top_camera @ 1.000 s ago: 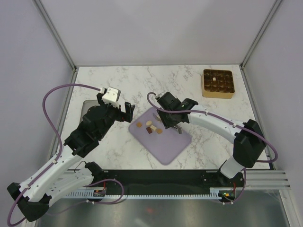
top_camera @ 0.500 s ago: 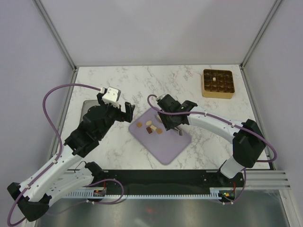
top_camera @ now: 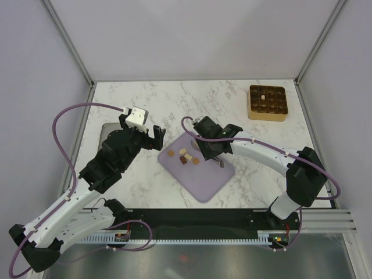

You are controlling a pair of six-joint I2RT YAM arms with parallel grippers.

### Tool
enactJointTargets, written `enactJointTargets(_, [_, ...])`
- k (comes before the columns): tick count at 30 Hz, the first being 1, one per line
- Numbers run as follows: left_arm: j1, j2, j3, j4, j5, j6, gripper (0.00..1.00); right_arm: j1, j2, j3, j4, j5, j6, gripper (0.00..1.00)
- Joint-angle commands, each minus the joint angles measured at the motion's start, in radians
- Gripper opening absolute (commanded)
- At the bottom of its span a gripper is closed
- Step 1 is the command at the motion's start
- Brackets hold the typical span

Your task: Pack the chocolate

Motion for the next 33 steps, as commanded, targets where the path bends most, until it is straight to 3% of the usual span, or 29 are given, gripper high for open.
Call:
enactJointTargets(1, [-0.003,-0.003,-0.001,0.031,-0.028,0.032,0.97,0.004,-0.055,0.037,0.012,0.001,0.005,0.40])
enactJointTargets(12, [-0.002,-0.008,-0.004,0.029,-0.029,0.032,0.97,-0.077,-0.061,0.149,-0.058,0.034,-0.028,0.37])
enactJointTargets(17, [-0.002,-0.006,-0.003,0.029,-0.028,0.032,0.97,-0.255,-0.067,0.224,-0.071,0.051,-0.052,0.36])
enactJointTargets(24, [-0.003,-0.008,-0.001,0.029,-0.028,0.032,0.97,-0.458,0.017,0.332,-0.086,0.186,-0.058,0.36])
enactJointTargets(33, [-0.003,-0.005,-0.001,0.029,-0.025,0.032,0.97,-0.669,0.169,0.479,-0.080,0.174,-0.017,0.36])
